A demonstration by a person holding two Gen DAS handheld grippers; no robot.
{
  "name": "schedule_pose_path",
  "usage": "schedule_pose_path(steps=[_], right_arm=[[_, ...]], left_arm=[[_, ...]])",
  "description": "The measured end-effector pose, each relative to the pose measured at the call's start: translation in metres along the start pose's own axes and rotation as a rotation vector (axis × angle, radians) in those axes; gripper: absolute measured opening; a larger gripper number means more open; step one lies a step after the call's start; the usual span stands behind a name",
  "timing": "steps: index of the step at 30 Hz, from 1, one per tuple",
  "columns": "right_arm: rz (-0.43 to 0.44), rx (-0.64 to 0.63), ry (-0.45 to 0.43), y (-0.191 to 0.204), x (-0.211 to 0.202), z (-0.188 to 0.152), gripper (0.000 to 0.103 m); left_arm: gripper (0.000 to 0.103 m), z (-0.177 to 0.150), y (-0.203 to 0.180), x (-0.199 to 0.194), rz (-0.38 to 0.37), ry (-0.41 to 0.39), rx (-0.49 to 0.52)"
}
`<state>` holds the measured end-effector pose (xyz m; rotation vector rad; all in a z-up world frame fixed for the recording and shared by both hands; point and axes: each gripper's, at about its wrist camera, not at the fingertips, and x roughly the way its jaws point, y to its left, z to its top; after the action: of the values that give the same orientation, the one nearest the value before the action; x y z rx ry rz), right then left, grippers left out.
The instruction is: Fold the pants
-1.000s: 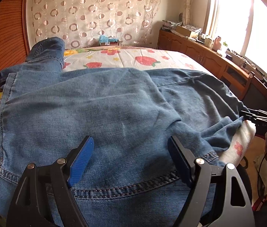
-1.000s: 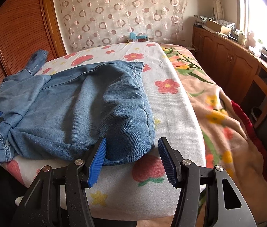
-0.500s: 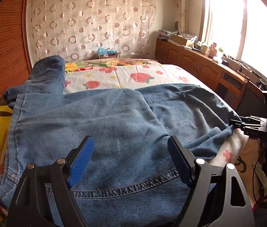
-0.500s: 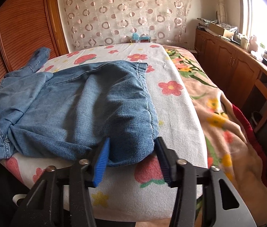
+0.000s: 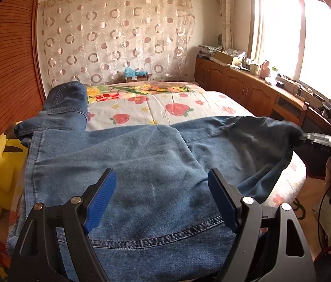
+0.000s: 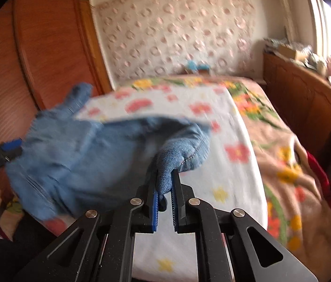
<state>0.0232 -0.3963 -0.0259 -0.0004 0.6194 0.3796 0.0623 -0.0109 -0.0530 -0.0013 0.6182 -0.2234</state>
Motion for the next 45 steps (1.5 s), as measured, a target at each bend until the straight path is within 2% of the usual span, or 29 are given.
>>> schedule_pose_path(steps=[5, 10, 15, 18, 19, 20, 26, 29, 35, 38, 40, 42, 43, 45], right_arm=[[0.089, -0.101, -0.097, 0.044, -0.025, 0.041, 0.008], [0.197, -0.208, -0.145, 0.098, -0.037, 0.069, 0.008], [0.335, -0.278, -0.135, 0.149, -0.032, 0.084, 0.008], [0.377, -0.320, -0.105, 0.176, -0.022, 0.086, 0.009], [0.384, -0.337, -0.091, 0.184, -0.019, 0.085, 0.017], [0.378, -0.348, -0.079, 0.188, -0.016, 0.084, 0.029], [0.338, -0.338, -0.046, 0.177, 0.005, 0.087, 0.042], [0.280, -0.318, -0.013, 0.166, 0.016, 0.087, 0.044], [0.174, -0.256, 0.077, 0.152, 0.044, 0.066, 0.047], [0.159, -0.206, 0.121, 0.142, 0.061, 0.058, 0.049], [0.166, -0.171, 0.153, 0.138, 0.071, 0.054, 0.049], [0.167, -0.141, 0.175, 0.136, 0.079, 0.051, 0.050], [0.168, -0.127, 0.187, 0.134, 0.084, 0.049, 0.050], [0.177, -0.085, 0.212, 0.129, 0.092, 0.047, 0.050]], left_arm=[[0.081, 0.004, 0.008, -0.014, 0.016, -0.031, -0.012], [0.081, 0.006, 0.026, -0.032, 0.051, -0.059, -0.039], [0.081, 0.002, 0.049, -0.045, 0.090, -0.074, -0.079], [0.081, 0.000, 0.061, -0.049, 0.105, -0.074, -0.101], [0.081, -0.001, 0.063, -0.048, 0.108, -0.074, -0.105], [0.081, -0.002, 0.066, -0.049, 0.112, -0.072, -0.110], [0.081, -0.008, 0.070, -0.041, 0.101, -0.055, -0.119], [0.081, -0.012, 0.066, -0.033, 0.077, -0.032, -0.114], [0.081, -0.019, 0.044, -0.006, 0.022, 0.030, -0.057], [0.080, -0.021, 0.034, 0.008, -0.025, 0.052, -0.032], [0.073, -0.021, 0.029, 0.015, -0.043, 0.060, -0.016], [0.059, -0.021, 0.023, 0.024, -0.059, 0.078, 0.009], [0.048, -0.021, 0.022, 0.029, -0.070, 0.088, 0.017], [0.041, -0.021, 0.021, 0.035, -0.074, 0.109, 0.013]])
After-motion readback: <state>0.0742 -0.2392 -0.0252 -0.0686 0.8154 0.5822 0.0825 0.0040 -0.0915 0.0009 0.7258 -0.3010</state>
